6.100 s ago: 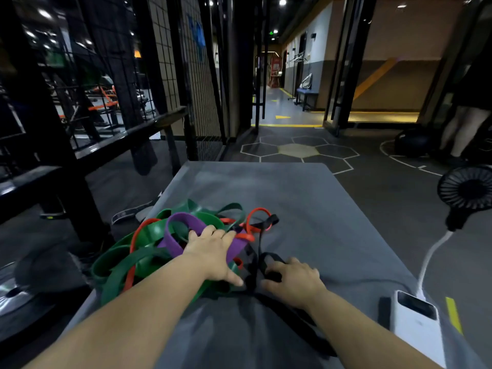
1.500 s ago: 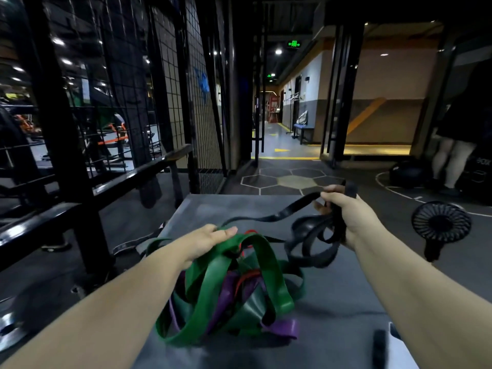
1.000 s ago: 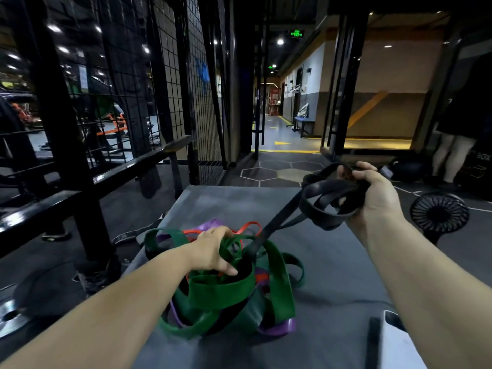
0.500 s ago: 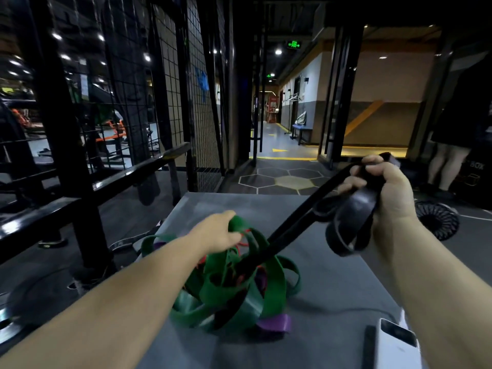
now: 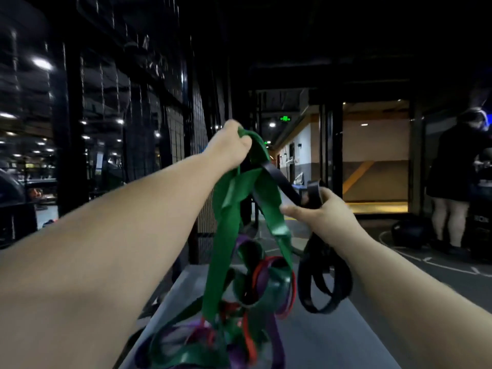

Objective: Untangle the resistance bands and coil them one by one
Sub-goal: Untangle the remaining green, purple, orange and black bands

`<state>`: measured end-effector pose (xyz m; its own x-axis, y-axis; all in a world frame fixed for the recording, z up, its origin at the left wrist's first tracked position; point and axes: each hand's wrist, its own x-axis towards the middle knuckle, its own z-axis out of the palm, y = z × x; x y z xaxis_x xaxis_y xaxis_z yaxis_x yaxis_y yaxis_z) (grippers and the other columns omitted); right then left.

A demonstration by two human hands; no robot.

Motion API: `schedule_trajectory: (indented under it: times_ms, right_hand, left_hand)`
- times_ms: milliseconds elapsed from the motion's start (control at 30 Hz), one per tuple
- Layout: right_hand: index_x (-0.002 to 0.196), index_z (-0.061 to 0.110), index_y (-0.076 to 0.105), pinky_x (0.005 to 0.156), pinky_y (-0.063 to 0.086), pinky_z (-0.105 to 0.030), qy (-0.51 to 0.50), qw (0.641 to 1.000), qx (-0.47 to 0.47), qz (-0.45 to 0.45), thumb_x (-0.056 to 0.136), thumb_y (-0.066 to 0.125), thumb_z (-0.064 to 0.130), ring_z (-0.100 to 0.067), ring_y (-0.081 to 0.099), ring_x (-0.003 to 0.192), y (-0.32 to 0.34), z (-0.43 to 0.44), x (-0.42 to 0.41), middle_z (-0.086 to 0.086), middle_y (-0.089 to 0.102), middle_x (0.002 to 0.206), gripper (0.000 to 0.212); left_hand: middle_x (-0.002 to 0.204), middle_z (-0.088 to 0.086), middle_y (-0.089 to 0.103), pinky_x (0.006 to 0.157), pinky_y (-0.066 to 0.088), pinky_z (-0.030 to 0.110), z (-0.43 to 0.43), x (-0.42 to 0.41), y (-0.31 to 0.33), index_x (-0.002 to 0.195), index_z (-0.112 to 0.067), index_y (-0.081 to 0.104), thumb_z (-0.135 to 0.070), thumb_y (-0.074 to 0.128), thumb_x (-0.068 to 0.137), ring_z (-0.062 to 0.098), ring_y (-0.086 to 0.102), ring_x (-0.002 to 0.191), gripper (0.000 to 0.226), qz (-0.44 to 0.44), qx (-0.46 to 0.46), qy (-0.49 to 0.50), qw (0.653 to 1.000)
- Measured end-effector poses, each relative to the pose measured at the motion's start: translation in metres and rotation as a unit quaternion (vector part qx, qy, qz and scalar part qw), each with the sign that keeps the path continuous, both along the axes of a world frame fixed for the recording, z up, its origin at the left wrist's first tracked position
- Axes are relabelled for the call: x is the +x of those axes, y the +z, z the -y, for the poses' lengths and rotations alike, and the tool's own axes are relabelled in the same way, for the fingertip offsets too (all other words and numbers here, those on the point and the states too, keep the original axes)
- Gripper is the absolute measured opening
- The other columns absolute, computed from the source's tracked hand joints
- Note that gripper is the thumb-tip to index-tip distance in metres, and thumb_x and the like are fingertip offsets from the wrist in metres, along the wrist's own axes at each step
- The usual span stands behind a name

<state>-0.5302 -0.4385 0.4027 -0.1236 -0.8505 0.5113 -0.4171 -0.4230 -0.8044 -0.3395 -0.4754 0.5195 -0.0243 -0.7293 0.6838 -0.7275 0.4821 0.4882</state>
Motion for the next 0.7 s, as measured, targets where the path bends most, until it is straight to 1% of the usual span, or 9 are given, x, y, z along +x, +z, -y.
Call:
schedule_trajectory:
  times_ms: [100,167,267,367,433,500,567,633,700]
  right_hand:
    - [0.116,0.024,0.057,0.082,0.052,-0.032,-0.023,0.998,-0.062,-0.001,0.06,0.084,0.058,-0.014,0.065,0.095,0.032,0.005,0.005,0.009,0.068,0.104,0.071]
    - [0.126,0.022,0.051,0.081,0.053,-0.032,-0.029,0.997,-0.077,-0.012,0.057,0.085,0.06,-0.019,0.066,0.101,0.046,0.01,0.006,0.005,0.067,0.114,0.086]
    - [0.139,0.023,0.041,0.077,0.045,-0.027,-0.039,0.993,-0.078,-0.076,0.065,0.083,0.057,-0.014,0.056,0.105,0.051,0.007,0.012,0.014,0.055,0.117,0.092]
    - [0.126,0.029,0.05,0.062,0.042,-0.022,-0.018,0.991,-0.08,-0.103,0.068,0.08,0.058,-0.012,0.059,0.095,0.038,0.002,0.016,0.013,0.061,0.106,0.072]
    - [0.11,0.03,0.057,0.063,0.043,-0.023,-0.004,0.992,-0.066,-0.11,0.068,0.078,0.06,-0.011,0.061,0.091,0.026,0.0,0.022,0.015,0.062,0.094,0.055]
    - [0.106,0.026,0.06,0.072,0.05,-0.027,0.003,0.99,-0.046,-0.134,0.069,0.074,0.064,-0.01,0.06,0.089,0.018,-0.001,0.032,0.013,0.063,0.092,0.055]
    - [0.102,0.024,0.063,0.083,0.053,-0.032,0.02,0.991,-0.016,-0.133,0.07,0.071,0.068,-0.014,0.064,0.091,0.011,0.001,0.044,0.008,0.068,0.097,0.055]
    - [0.096,0.026,0.062,0.086,0.052,-0.034,0.025,0.99,0.032,-0.136,0.073,0.063,0.073,-0.019,0.065,0.095,0.001,0.008,0.055,0.004,0.07,0.099,0.052]
    - [0.098,0.023,0.062,0.085,0.052,-0.035,0.005,0.986,0.074,-0.147,0.074,0.054,0.08,-0.023,0.064,0.097,-0.012,0.017,0.062,0.001,0.069,0.098,0.063]
  left_hand:
    - [0.097,0.001,0.049,0.062,0.038,0.028,-0.01,-0.002,0.041,0.125,-0.018,0.045,-0.025,0.043,0.097,0.012,0.046,0.073,0.03,-0.048,-0.046,0.008,0.998]
    - [0.101,0.0,0.052,0.066,0.043,0.029,-0.012,0.0,0.057,0.124,-0.021,0.047,-0.026,0.05,0.094,0.012,0.049,0.078,0.031,-0.071,-0.043,0.004,0.997]
    - [0.106,0.002,0.054,0.081,0.051,0.036,-0.012,0.004,0.057,0.121,-0.02,0.046,-0.034,0.067,0.087,0.017,0.054,0.09,0.042,-0.101,0.003,-0.031,0.994]
    - [0.104,0.003,0.054,0.088,0.051,0.04,-0.009,0.004,0.037,0.116,-0.018,0.045,-0.039,0.073,0.083,0.018,0.053,0.093,0.048,-0.133,0.038,-0.046,0.989]
    - [0.101,0.0,0.054,0.082,0.047,0.035,-0.004,0.0,0.019,0.112,-0.018,0.046,-0.041,0.073,0.082,0.016,0.052,0.088,0.046,-0.146,0.038,-0.026,0.988]
    - [0.097,0.001,0.06,0.081,0.049,0.037,-0.003,-0.008,0.001,0.106,-0.015,0.053,-0.041,0.081,0.074,0.017,0.057,0.086,0.05,-0.192,0.07,-0.04,0.978]
    - [0.093,0.01,0.071,0.083,0.055,0.046,0.001,-0.018,-0.015,0.098,-0.01,0.066,-0.04,0.09,0.053,0.028,0.068,0.084,0.06,-0.238,0.129,-0.072,0.96]
    - [0.087,0.014,0.074,0.082,0.056,0.052,0.014,-0.023,-0.029,0.09,-0.008,0.072,-0.038,0.089,0.037,0.035,0.071,0.079,0.063,-0.266,0.168,-0.087,0.945]
    - [0.09,0.014,0.074,0.085,0.055,0.052,0.01,-0.026,-0.037,0.092,-0.009,0.074,-0.031,0.089,0.04,0.036,0.07,0.084,0.059,-0.278,0.193,-0.084,0.937]
